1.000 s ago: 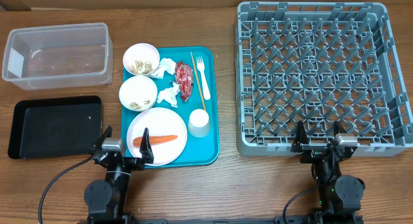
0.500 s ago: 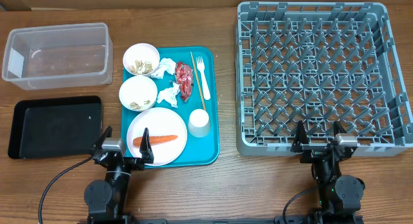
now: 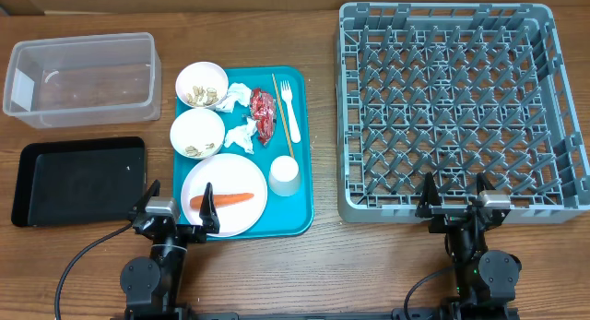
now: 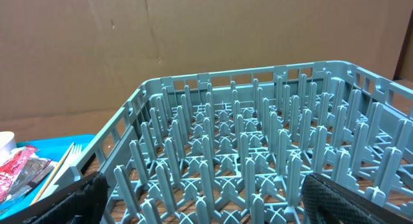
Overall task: Sort waste into correct bins and load items into the dishwasher rack
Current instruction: 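Move the left gripper toward the carrot on the white plate, then lower the left gripper and grasp the orange carrot, then lift the carrot and place it on the black tray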
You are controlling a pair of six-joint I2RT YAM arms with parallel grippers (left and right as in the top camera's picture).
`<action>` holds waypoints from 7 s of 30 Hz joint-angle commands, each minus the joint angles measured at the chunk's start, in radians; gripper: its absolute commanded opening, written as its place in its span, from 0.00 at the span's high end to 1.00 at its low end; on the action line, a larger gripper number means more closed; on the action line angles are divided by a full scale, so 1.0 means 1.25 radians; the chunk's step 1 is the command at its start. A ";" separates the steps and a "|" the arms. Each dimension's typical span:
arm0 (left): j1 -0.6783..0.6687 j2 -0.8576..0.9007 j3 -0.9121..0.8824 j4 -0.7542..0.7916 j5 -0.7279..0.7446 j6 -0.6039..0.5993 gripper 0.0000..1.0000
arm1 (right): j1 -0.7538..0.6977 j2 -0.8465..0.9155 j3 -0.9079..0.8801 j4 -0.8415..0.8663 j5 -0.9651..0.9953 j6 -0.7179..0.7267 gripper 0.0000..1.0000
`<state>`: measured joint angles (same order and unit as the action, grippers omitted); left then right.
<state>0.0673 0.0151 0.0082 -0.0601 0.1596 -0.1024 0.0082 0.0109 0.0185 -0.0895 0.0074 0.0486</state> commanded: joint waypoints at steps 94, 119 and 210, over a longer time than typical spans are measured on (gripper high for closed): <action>-0.098 1.151 0.955 -1.092 0.056 -1.067 0.00 | 0.005 -0.006 -0.008 0.005 0.011 0.003 0.00; -0.182 1.299 0.842 -0.815 -0.050 -1.178 0.00 | 0.005 -0.006 -0.008 0.005 0.011 0.003 0.00; 0.237 1.298 1.165 -0.963 -0.149 -0.812 0.96 | 0.005 -0.006 -0.008 0.005 0.011 0.003 0.00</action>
<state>0.2825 1.6333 1.4494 -1.2743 -0.0021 -1.2079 0.0082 0.0109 0.0185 -0.0895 0.0078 0.0486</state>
